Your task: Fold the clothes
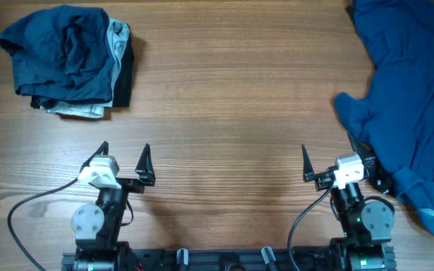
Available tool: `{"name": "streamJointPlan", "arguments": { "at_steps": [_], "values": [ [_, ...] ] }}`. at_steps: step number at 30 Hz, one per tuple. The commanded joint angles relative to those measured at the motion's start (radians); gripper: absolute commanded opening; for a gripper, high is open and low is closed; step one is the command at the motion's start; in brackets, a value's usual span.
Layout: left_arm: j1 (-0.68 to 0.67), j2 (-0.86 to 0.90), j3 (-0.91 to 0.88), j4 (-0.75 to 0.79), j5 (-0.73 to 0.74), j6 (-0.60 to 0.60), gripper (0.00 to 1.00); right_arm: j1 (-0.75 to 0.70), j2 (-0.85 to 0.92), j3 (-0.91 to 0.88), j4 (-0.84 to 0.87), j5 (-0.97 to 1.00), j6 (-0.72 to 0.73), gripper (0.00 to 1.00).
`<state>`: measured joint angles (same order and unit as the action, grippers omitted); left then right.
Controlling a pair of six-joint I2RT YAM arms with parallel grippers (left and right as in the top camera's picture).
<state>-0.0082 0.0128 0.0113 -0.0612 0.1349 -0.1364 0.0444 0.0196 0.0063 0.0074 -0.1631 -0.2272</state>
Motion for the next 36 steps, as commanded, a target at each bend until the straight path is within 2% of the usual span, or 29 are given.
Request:
{"name": "streamJointPlan", "arguments": {
  "at_steps": [1, 30, 34, 35, 36],
  "values": [
    [0.005, -0.006, -0.006, -0.004, -0.01, -0.003, 1.0, -0.006, 0.003, -0.001, 0.004, 0.014, 0.018, 1.0],
    [0.005, -0.006, -0.006, -0.003, 0.006, -0.005, 1.0, -0.006, 0.003, -0.001, 0.004, 0.013, 0.018, 1.0],
    [0.005, -0.006, -0.005, 0.1, 0.172, -0.106, 1.0, -0.006, 0.003, -0.001, 0.014, 0.032, 0.002, 1.0],
    [0.005, -0.006, 0.004, 0.103, 0.172, -0.162, 1.0, -0.006, 0.003, -0.001, 0.046, 0.011, 0.032, 1.0],
    [0.005, -0.004, 0.017, 0.093, 0.172, -0.168, 1.0, -0.006, 0.003, -0.001, 0.095, 0.007, 0.075, 1.0]
  ]
}}
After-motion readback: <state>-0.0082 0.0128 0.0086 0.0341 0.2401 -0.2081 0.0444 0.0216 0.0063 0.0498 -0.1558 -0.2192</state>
